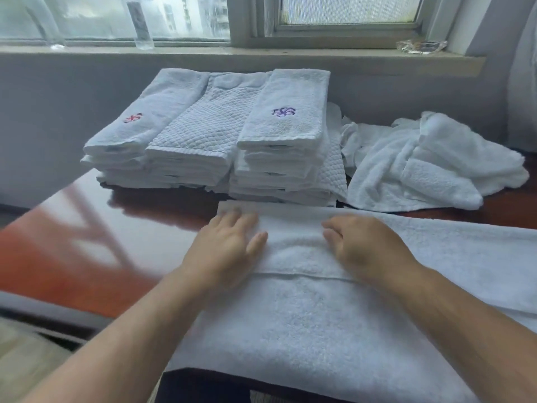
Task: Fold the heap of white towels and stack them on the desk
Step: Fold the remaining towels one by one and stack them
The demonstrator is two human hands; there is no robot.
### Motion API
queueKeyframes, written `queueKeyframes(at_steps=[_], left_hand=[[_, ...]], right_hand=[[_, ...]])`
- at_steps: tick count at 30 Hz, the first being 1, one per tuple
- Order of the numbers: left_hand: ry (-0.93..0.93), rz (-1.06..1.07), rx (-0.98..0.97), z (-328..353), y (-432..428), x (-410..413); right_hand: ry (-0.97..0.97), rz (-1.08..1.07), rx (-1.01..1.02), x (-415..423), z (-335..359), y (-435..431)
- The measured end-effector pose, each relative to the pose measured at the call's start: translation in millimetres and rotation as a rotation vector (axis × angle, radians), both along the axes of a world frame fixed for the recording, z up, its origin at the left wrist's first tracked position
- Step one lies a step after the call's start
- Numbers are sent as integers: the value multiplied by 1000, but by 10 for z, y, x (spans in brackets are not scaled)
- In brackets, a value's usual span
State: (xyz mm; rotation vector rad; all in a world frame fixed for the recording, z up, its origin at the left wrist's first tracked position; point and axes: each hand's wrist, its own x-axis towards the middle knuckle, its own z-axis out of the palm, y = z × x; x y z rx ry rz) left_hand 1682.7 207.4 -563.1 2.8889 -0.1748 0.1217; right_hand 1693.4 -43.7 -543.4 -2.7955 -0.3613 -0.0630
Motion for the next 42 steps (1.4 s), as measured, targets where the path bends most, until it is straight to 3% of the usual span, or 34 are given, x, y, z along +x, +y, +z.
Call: queueKeyframes(at_steps=[3,9,13,17,19,21,24,26,30,33,39,42], left_hand=[[107,-31,124,-123,133,106],[97,-69,109,-129,232,239],[-110,-68,73,-67,193,165],[-330,-146,-3,18,170,-97],[-289,-90,-108,32,185,-279],[-219,-61,-245,33,258,-464],[-102,-187,-283,21,391,-765],[-57,-326,-164,-30,472,-948],[-102,-405,126,-124,562,-1144],[-150,-397,140,-105,541,-1195],[-196,-424,51,56,515,-1163],[-265,-345,32,176,454,-1015]], right_hand=[[224,110,-174,28,-154,-105],[113,150,-213,36,-258,-169],[98,151,-200,36,-263,-154],[-155,149,-2,-41,-196,-137],[-431,186,44,-131,-170,-108],[-533,178,91,-290,-146,-10],[-331,203,186,-637,-115,197],[-226,276,84,-902,-157,302],[-303,387,-187,-1254,-219,322],[-336,411,-355,-1373,-253,265],[-400,408,-152,-1412,-100,186],[-356,304,-190,-1323,100,153]])
